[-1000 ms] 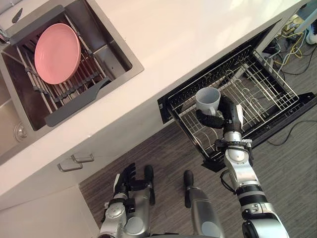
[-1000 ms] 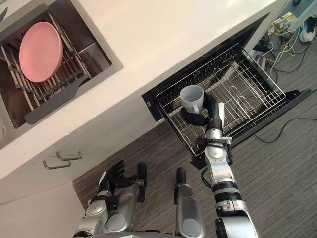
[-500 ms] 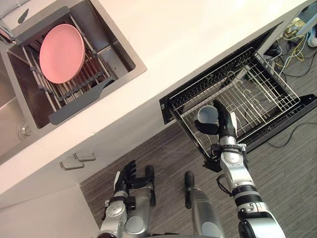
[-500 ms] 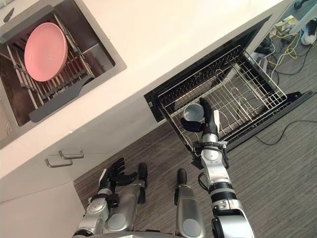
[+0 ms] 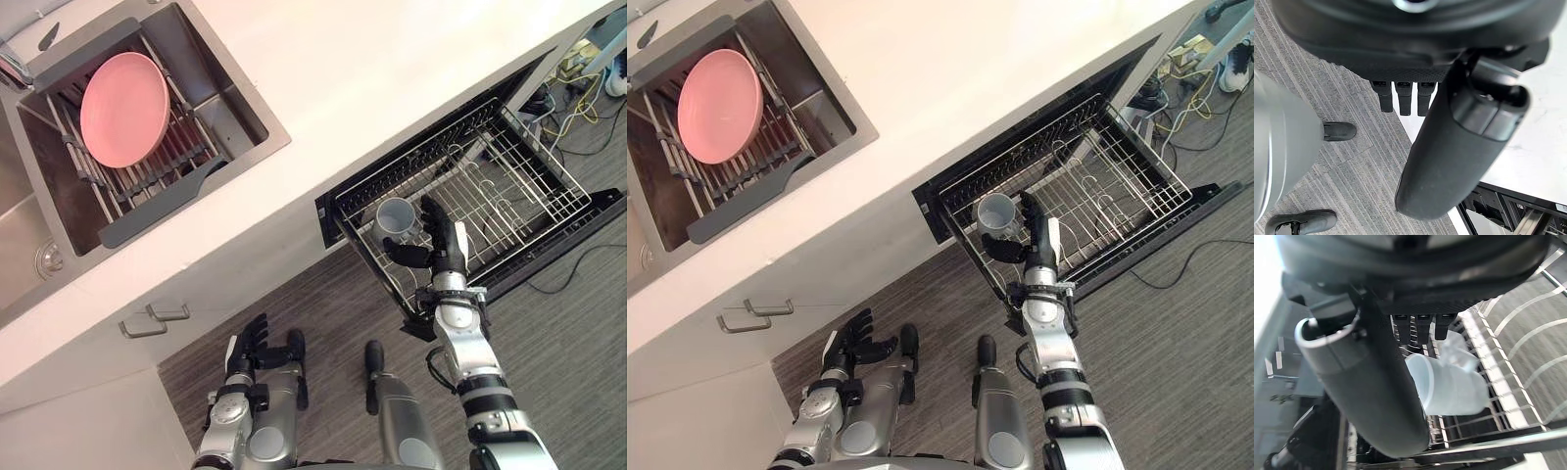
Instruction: Walk over to the sink, pick up the cup, carry it to the dishwasher, place the cup inside the dishwasher, then close the dishwasher door
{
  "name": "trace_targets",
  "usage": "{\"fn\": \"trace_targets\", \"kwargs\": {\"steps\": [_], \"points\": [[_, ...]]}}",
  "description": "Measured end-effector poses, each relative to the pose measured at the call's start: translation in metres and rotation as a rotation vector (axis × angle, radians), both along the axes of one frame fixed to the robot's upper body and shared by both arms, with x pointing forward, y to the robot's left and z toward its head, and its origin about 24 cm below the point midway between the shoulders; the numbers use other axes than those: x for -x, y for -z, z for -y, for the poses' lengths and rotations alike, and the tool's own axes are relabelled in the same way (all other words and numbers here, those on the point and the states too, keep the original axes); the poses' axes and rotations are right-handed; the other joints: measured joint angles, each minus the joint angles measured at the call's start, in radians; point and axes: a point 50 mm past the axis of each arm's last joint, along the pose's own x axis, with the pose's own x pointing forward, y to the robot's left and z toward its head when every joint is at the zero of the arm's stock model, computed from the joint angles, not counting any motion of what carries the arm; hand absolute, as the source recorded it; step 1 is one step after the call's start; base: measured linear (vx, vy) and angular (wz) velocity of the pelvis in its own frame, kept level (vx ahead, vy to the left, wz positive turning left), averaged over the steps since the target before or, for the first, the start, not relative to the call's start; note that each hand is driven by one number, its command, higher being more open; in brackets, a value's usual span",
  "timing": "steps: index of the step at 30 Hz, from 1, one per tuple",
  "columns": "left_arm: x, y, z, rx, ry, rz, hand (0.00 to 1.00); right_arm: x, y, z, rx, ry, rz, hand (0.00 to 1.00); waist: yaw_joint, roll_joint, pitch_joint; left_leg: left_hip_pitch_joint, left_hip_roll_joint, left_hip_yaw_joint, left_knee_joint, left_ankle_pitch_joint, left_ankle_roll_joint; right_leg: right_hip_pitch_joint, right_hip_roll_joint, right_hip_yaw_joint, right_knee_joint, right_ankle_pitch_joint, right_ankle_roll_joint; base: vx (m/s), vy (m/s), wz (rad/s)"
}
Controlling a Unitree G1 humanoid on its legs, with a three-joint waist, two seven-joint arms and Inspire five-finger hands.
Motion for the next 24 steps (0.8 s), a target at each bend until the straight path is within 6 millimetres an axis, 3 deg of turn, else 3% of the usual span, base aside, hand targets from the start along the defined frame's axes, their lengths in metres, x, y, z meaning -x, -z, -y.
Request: {"fn": "trace_targets", "kwargs": {"steps": [7,15,20,24], "points": [[0.008,0.010,-0.001,-0.016,0.012,-0.062,0.90,0.020,0.000,0.002,0.065,0.011,0.023,0.90,-0.019,-0.011,-0.001,0.032,0.005,0.017,0.000,-0.017,0.002,0.052,0.007,0.021,-0.063,0.024,0.006,0.02,0.012,-0.10],[0.018,0.018,-0.008,-0.047,0.020,-0.122,0.90,0.049,0.018,0.002,0.037,-0.006,-0.035,0.90,-0.048,-0.040,-0.018,0.085,-0.001,0.027,-0.011,-0.027,0.002,0.128,0.006,0.035,-0.140,0.051,0.013,0.04,0.011,-0.06],[0.037,0.033,-0.015,-0.045,-0.015,-0.224,0.90,0.075,0.032,-0.006,-0.009,-0.027,-0.090,0.90,-0.057,-0.058,-0.107,0.138,-0.011,0.016,-0.051,-0.025,0.003,0.187,-0.001,0.021,-0.183,0.055,0.015,0.03,0.004,0.07],[0.052,0.040,-0.018,-0.043,-0.032,-0.272,0.90,0.086,0.027,-0.019,-0.037,-0.064,-0.064,0.90,-0.066,-0.057,-0.162,0.190,-0.021,0.015,-0.087,-0.021,0.007,0.236,-0.004,0.018,-0.210,0.057,0.019,0.03,0.000,0.02]]}}
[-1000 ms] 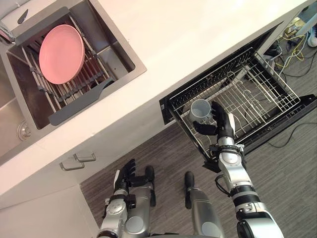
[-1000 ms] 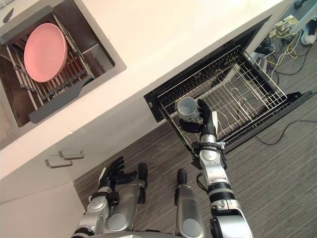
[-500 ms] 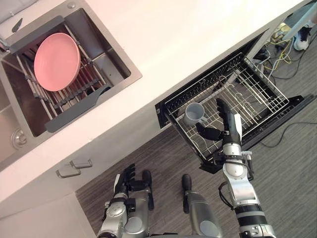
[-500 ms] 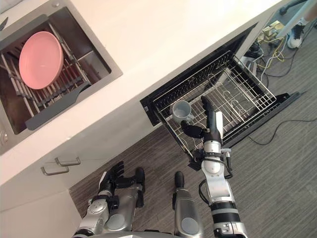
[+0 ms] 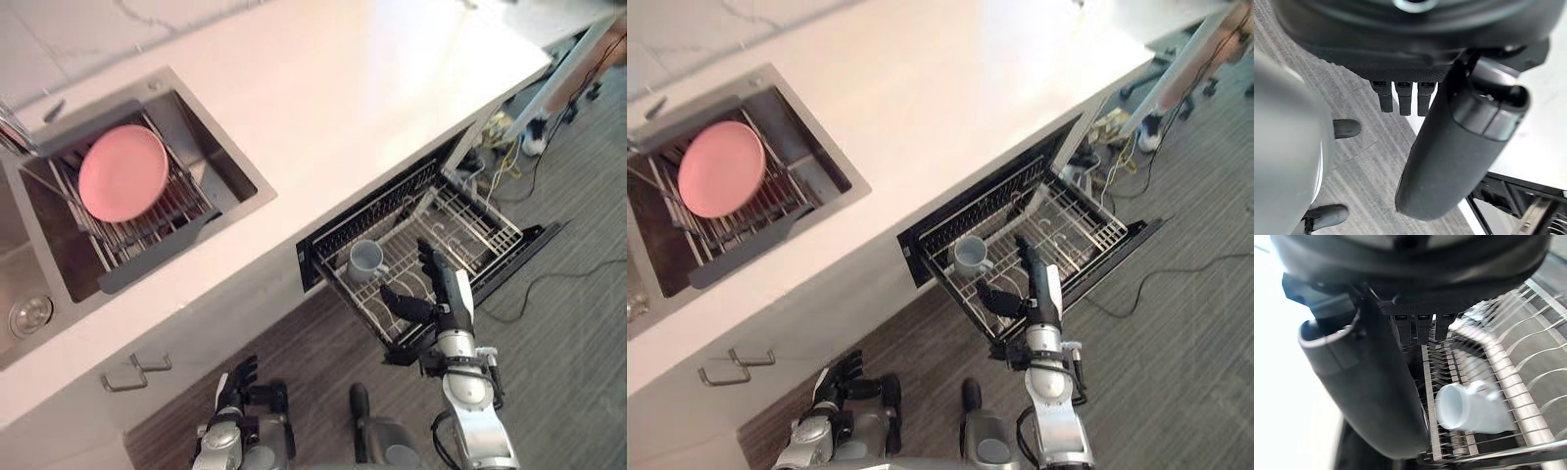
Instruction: Walk over to the sink, pick up the cup, carry it to the dishwasher, place the cup inside the dishwasher, then close the dishwasher door
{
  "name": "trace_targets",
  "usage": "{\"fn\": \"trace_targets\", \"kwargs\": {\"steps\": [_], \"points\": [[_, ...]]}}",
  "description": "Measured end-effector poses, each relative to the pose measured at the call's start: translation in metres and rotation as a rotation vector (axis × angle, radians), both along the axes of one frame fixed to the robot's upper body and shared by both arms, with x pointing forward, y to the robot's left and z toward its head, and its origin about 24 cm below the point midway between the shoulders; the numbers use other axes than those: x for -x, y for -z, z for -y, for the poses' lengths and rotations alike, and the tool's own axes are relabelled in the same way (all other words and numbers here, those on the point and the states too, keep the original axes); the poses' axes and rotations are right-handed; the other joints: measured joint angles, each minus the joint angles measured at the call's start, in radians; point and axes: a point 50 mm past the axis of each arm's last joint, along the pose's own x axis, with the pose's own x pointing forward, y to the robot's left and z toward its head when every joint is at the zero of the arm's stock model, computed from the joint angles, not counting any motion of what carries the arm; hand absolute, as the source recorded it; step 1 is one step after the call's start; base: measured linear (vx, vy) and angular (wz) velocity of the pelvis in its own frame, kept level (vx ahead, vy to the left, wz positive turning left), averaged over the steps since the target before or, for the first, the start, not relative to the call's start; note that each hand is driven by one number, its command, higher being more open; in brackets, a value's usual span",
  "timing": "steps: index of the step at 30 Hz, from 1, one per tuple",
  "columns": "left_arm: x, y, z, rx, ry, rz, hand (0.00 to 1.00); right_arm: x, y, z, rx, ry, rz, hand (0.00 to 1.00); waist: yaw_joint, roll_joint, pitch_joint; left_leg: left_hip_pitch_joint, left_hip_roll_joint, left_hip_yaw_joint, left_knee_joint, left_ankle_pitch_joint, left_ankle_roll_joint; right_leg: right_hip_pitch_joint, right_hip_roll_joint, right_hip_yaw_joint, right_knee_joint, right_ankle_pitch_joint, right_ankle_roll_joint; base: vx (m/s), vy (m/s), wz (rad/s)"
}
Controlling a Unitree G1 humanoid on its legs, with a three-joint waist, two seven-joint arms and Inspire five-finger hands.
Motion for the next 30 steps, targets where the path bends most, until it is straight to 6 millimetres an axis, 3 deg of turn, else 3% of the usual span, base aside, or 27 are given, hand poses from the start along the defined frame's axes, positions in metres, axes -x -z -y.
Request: {"fn": "trace_targets", "kwargs": {"steps": [10,18,24,25,26,28,29,30], "points": [[0.013,0.006,-0.001,-0.002,-0.005,-0.050,0.90,0.008,-0.039,-0.009,0.014,-0.022,0.187,0.90,-0.002,-0.006,-0.067,0.049,-0.010,-0.038,-0.032,0.007,0.007,0.069,-0.018,-0.038,-0.036,0.000,0.003,0.01,0.004,0.11],[0.023,0.011,-0.007,-0.025,0.006,-0.093,0.90,0.008,-0.043,-0.010,0.035,-0.075,0.211,0.90,-0.002,-0.012,-0.097,0.063,-0.016,-0.078,-0.042,0.015,0.010,0.102,-0.022,-0.079,-0.044,-0.005,0.003,-0.01,-0.007,0.16],[0.023,0.010,-0.012,-0.036,0.004,-0.096,0.90,-0.006,-0.058,-0.014,0.034,-0.153,0.278,0.90,0.018,-0.011,-0.097,-0.031,-0.029,-0.182,0.055,0.013,0.004,0.115,-0.023,-0.202,-0.030,-0.019,-0.005,-0.05,-0.024,0.62],[0.023,0.010,-0.012,-0.037,0.003,-0.096,0.90,-0.010,-0.062,-0.014,0.039,-0.165,0.296,0.90,0.027,-0.010,-0.096,-0.043,-0.027,-0.157,0.056,-0.017,0.031,0.124,-0.024,-0.233,-0.030,-0.021,-0.007,-0.10,-0.011,0.72],[0.024,0.010,-0.013,-0.036,-0.005,-0.097,0.90,-0.013,-0.066,-0.014,0.044,-0.171,0.312,0.90,0.029,-0.011,-0.096,-0.043,-0.003,-0.075,0.051,-0.022,0.037,0.137,-0.032,-0.272,-0.034,-0.024,-0.005,-0.10,0.006,0.98],[0.023,0.010,-0.013,-0.036,-0.004,-0.094,0.90,-0.016,-0.072,-0.010,0.063,-0.172,0.341,0.90,0.023,-0.020,-0.087,-0.050,0.033,0.053,0.090,-0.027,0.049,0.149,-0.051,-0.319,-0.033,-0.032,0.001,-0.04,0.031,0.88],[0.022,0.010,-0.011,-0.030,-0.007,-0.092,0.90,-0.018,-0.074,-0.007,0.081,-0.169,0.348,0.90,0.024,-0.002,-0.090,-0.062,0.058,0.104,0.120,-0.026,0.048,0.153,-0.052,-0.342,-0.024,-0.042,0.008,-0.02,0.071,0.70],[0.022,0.010,-0.011,-0.022,-0.022,-0.089,0.90,-0.022,-0.073,-0.004,0.096,-0.167,0.342,0.90,0.036,-0.005,-0.088,-0.061,0.049,0.102,0.117,-0.019,0.040,0.156,-0.063,-0.357,-0.004,-0.059,0.017,-0.01,0.073,0.53]]}}
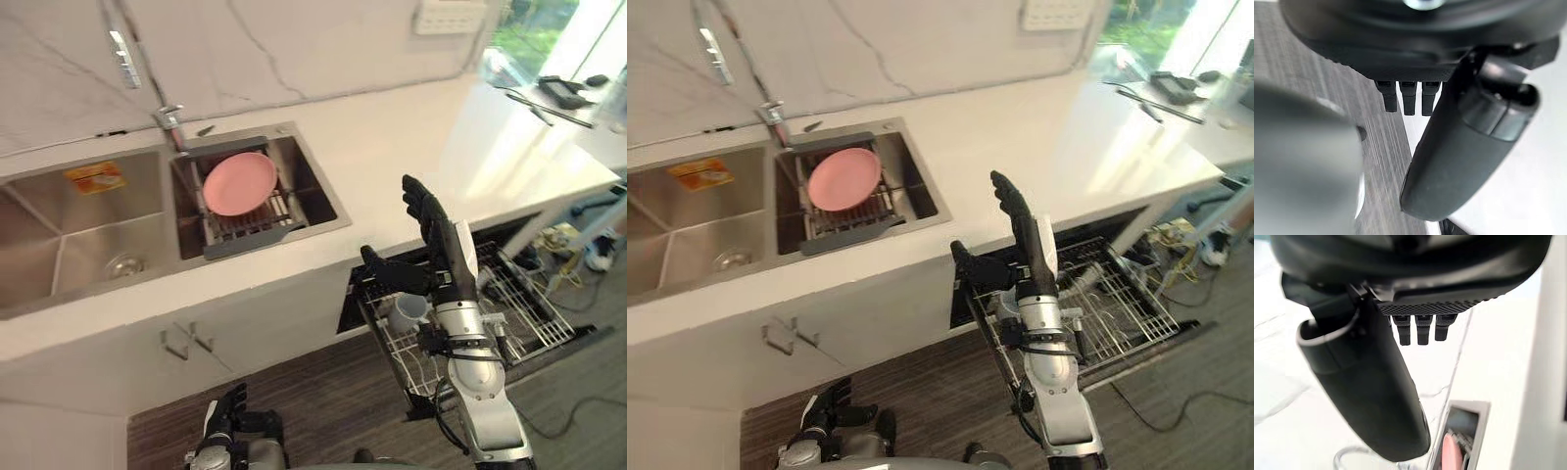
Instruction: Walk over to the sink, pick up the cup, carry it to the dishwasher, place the cup inside the dishwasher, then close the dishwasher door
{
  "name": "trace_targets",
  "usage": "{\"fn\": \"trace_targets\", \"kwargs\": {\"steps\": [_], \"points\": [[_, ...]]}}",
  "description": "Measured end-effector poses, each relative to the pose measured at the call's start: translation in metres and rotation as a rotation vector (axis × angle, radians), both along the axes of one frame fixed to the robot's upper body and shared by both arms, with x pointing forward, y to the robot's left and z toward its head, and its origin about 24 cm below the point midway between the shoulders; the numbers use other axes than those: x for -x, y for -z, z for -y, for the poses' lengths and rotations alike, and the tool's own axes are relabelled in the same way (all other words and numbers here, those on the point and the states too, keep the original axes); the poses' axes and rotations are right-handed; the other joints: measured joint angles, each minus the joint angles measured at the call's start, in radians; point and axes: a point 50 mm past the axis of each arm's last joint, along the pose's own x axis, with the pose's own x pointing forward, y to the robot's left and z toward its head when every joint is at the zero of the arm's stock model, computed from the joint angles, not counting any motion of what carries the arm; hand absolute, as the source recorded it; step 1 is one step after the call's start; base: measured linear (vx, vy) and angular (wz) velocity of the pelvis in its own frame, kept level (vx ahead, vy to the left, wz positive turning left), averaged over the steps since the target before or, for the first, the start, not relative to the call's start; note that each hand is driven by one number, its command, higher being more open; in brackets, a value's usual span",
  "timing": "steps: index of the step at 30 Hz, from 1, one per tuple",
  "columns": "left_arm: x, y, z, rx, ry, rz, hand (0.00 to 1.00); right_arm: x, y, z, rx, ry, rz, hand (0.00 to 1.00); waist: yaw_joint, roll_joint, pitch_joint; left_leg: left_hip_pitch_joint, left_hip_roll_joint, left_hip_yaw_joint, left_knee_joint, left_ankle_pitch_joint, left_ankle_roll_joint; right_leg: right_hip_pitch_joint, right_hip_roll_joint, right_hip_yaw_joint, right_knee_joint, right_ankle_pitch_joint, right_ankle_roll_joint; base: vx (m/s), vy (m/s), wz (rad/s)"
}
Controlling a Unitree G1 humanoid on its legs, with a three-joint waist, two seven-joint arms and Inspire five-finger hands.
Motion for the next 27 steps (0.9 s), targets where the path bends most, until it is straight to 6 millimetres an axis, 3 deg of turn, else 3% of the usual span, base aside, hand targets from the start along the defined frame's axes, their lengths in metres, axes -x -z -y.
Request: {"fn": "trace_targets", "kwargs": {"steps": [4,5,7,9,10,11,13,15,16,17,20,21,24,27], "points": [[-0.004,-0.002,-0.004,-0.010,0.008,0.016,0.90,-0.006,-0.001,-0.008,0.003,-0.040,0.001,0.90,0.008,-0.026,0.014,0.004,-0.060,-0.002,0.010,-0.024,0.022,-0.033,-0.071,-0.001,0.106,-0.079,0.033,0.03,0.126,0.20],[-0.004,-0.003,-0.006,-0.014,0.009,0.017,0.90,-0.007,-0.001,-0.009,0.005,-0.046,-0.001,0.90,0.008,-0.038,0.019,0.008,-0.086,0.003,0.027,-0.044,0.033,-0.048,-0.109,0.005,0.165,-0.113,0.044,0.07,0.127,0.10],[-0.005,-0.003,-0.008,-0.021,0.013,0.017,0.90,-0.010,0.002,-0.010,0.016,-0.054,-0.015,0.90,0.007,-0.053,0.025,0.016,-0.114,0.005,0.062,-0.088,0.048,-0.055,-0.156,0.016,0.244,-0.146,0.041,0.14,0.150,0.05],[-0.004,-0.003,-0.010,-0.028,0.019,0.009,0.90,-0.014,0.008,-0.013,0.030,-0.071,-0.046,0.90,-0.003,-0.055,0.030,0.032,-0.128,-0.006,0.072,-0.112,0.060,-0.105,-0.174,0.085,0.390,-0.137,0.009,0.17,0.144,0.18],[-0.003,-0.003,-0.011,-0.032,0.022,0.007,0.90,-0.014,0.012,-0.013,0.051,-0.078,-0.069,0.90,-0.021,-0.053,0.031,0.049,-0.126,-0.039,0.070,-0.117,0.069,-0.156,-0.157,0.152,0.506,-0.115,-0.059,0.24,0.112,0.63],[-0.001,-0.002,-0.011,-0.031,0.023,-0.003,0.90,-0.014,0.016,-0.013,0.085,-0.086,-0.083,0.90,-0.038,-0.044,0.037,0.061,-0.121,-0.078,0.067,-0.123,0.072,-0.179,-0.112,0.216,0.540,-0.146,-0.062,0.22,0.076,0.74],[-0.001,-0.001,-0.011,-0.031,0.023,-0.006,0.90,-0.015,0.015,-0.011,0.138,-0.098,-0.084,0.90,-0.040,-0.046,0.035,0.078,-0.112,-0.117,0.052,-0.120,0.057,-0.224,-0.035,0.293,0.518,-0.184,-0.060,0.23,-0.018,0.65],[-0.001,-0.001,-0.010,-0.034,0.034,-0.010,0.90,-0.016,0.012,-0.007,0.183,-0.100,-0.076,0.90,-0.039,-0.050,0.033,0.087,-0.111,-0.147,0.058,-0.118,0.041,-0.268,0.026,0.343,0.414,-0.172,-0.049,0.26,-0.080,0.71],[-0.002,-0.001,-0.011,-0.034,0.041,-0.009,0.90,-0.016,0.012,-0.006,0.202,-0.099,-0.074,0.90,-0.038,-0.066,0.025,0.079,-0.123,-0.156,0.087,-0.120,0.032,-0.270,0.025,0.343,0.336,-0.106,-0.052,0.29,-0.140,0.85],[-0.003,0.000,-0.010,-0.035,0.063,-0.018,0.90,-0.015,0.013,-0.003,0.221,-0.096,-0.081,0.90,-0.045,-0.046,0.024,0.072,-0.123,-0.179,0.135,-0.135,0.013,-0.254,0.028,0.339,0.325,-0.068,-0.012,0.24,-0.125,0.59],[0.005,0.004,0.000,-0.014,0.069,-0.036,0.90,-0.015,0.013,0.000,0.248,-0.097,-0.086,0.90,-0.035,0.008,-0.007,0.065,-0.087,-0.191,0.126,-0.153,-0.006,-0.223,0.061,0.318,0.255,-0.054,-0.025,0.23,-0.092,0.17],[0.006,0.004,0.001,-0.011,0.066,-0.041,0.90,-0.014,0.013,0.003,0.249,-0.085,-0.088,0.90,-0.041,0.014,-0.008,0.074,-0.069,-0.196,0.114,-0.157,-0.014,-0.197,0.075,0.299,0.217,-0.048,-0.033,0.26,-0.119,0.19],[0.004,0.003,0.000,-0.010,0.062,-0.031,0.90,-0.010,0.016,0.011,0.244,-0.053,-0.102,0.90,-0.040,0.002,0.004,0.066,-0.040,-0.189,0.213,-0.177,-0.044,-0.115,0.096,0.275,0.149,-0.039,-0.046,0.17,-0.080,0.17],[0.003,0.003,0.000,-0.010,0.059,-0.027,0.90,-0.006,0.009,0.011,0.237,-0.057,-0.073,0.90,-0.039,0.005,0.015,0.065,-0.028,-0.147,0.306,-0.178,-0.045,-0.051,0.096,0.284,0.108,-0.035,-0.050,0.11,-0.012,-0.07]]}}
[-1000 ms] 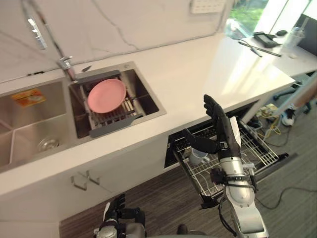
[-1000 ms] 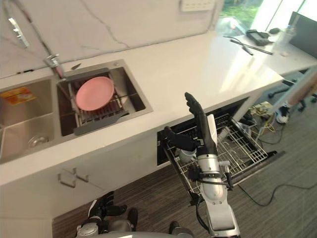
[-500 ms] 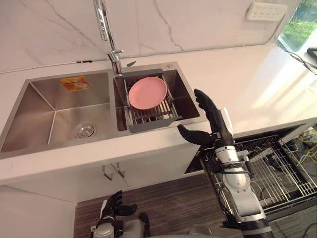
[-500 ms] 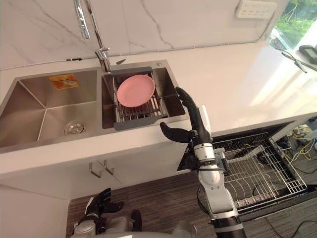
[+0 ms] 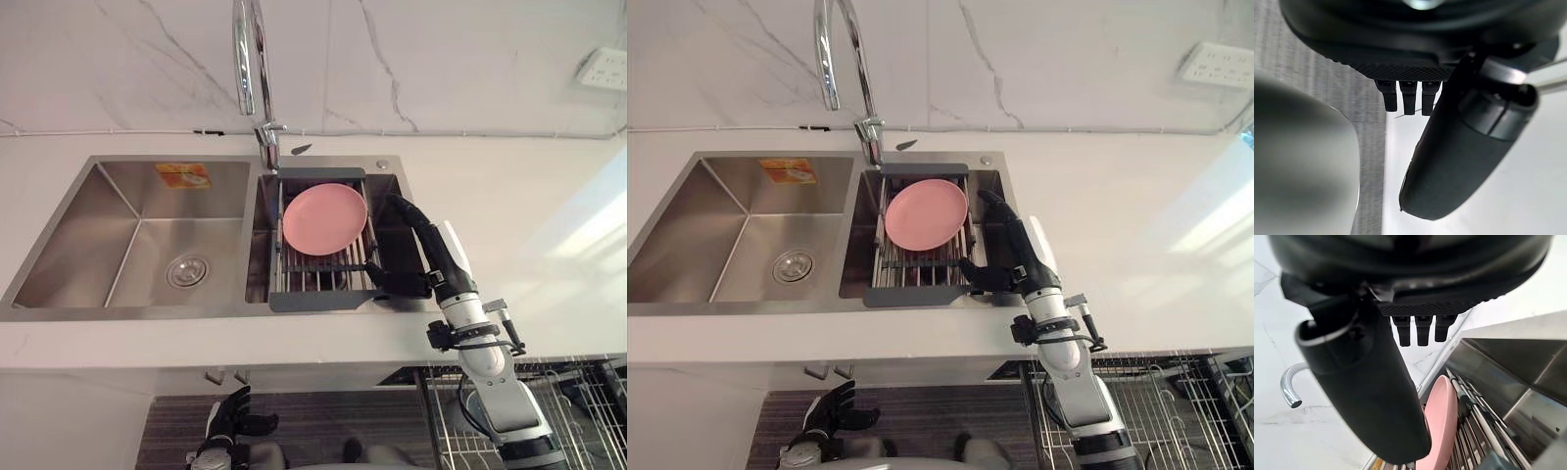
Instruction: Walk over to the sink, pick up the cup, carry it to the dishwasher, place the cup inside the dishwasher, then close the dishwasher door
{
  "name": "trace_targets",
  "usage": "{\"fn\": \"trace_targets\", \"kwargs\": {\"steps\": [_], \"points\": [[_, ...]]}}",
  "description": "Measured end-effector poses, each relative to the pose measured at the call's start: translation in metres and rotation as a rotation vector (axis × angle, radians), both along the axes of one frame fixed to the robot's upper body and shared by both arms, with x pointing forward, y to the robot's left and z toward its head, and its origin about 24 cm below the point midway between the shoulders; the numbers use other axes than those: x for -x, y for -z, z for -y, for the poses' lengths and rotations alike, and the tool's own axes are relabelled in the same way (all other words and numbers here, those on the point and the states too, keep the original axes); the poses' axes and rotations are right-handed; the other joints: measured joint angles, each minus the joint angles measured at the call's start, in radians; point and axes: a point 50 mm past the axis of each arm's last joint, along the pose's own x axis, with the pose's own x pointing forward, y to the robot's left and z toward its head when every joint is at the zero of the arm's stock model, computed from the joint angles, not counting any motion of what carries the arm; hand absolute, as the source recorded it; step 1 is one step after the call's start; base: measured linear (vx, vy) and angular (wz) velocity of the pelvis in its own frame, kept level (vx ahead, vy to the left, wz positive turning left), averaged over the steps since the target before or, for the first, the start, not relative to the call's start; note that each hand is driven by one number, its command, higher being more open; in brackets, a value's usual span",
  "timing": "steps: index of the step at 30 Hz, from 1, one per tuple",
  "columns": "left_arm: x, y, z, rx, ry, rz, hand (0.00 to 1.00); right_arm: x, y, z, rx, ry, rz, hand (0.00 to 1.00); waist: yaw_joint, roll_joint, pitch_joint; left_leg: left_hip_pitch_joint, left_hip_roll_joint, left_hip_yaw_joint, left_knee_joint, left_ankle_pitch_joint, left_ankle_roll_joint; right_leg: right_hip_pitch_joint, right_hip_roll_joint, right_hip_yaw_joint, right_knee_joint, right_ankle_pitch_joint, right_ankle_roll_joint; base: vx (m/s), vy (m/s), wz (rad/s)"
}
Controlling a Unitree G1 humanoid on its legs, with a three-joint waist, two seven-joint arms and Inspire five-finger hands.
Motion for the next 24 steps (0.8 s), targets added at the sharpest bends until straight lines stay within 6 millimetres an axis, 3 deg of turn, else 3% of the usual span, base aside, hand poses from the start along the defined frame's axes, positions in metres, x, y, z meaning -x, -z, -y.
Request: {"fn": "trace_targets", "kwargs": {"steps": [2,6,16,17,24], "points": [[-0.001,0.000,0.000,0.003,-0.007,0.003,0.90,0.001,-0.007,-0.001,-0.003,-0.005,0.036,0.90,0.001,0.003,0.009,-0.008,-0.003,0.000,0.016,-0.017,0.003,0.013,-0.005,0.011,-0.010,0.001,-0.002,0.09,0.025,-0.14],[-0.002,0.001,0.004,0.001,0.020,-0.002,0.90,0.001,-0.008,0.003,0.007,0.005,0.039,0.90,0.000,0.014,0.012,0.066,-0.014,-0.014,-0.202,0.004,0.020,0.005,-0.002,0.013,-0.033,0.009,0.011,0.03,0.082,-0.01],[-0.001,0.001,0.005,-0.010,0.050,-0.010,0.90,0.004,0.013,0.008,0.110,0.028,-0.046,0.90,-0.003,0.017,0.012,0.116,-0.050,-0.019,-0.331,0.086,0.030,0.016,-0.032,0.004,-0.063,0.032,0.026,-0.02,0.014,0.03],[0.007,0.005,0.005,-0.013,0.057,-0.049,0.90,0.004,0.022,0.007,0.186,0.039,-0.072,0.90,-0.024,0.022,-0.020,0.131,-0.042,-0.046,-0.453,0.166,0.028,0.004,-0.014,-0.009,-0.115,0.082,0.016,-0.02,-0.015,0.03],[0.008,0.005,0.005,-0.013,0.054,-0.055,0.90,0.005,0.032,0.004,0.139,0.058,-0.108,0.90,-0.025,0.020,-0.021,0.161,-0.039,-0.038,-0.468,0.167,0.026,0.023,-0.012,-0.005,-0.114,0.082,0.016,0.00,-0.001,-0.02]]}}
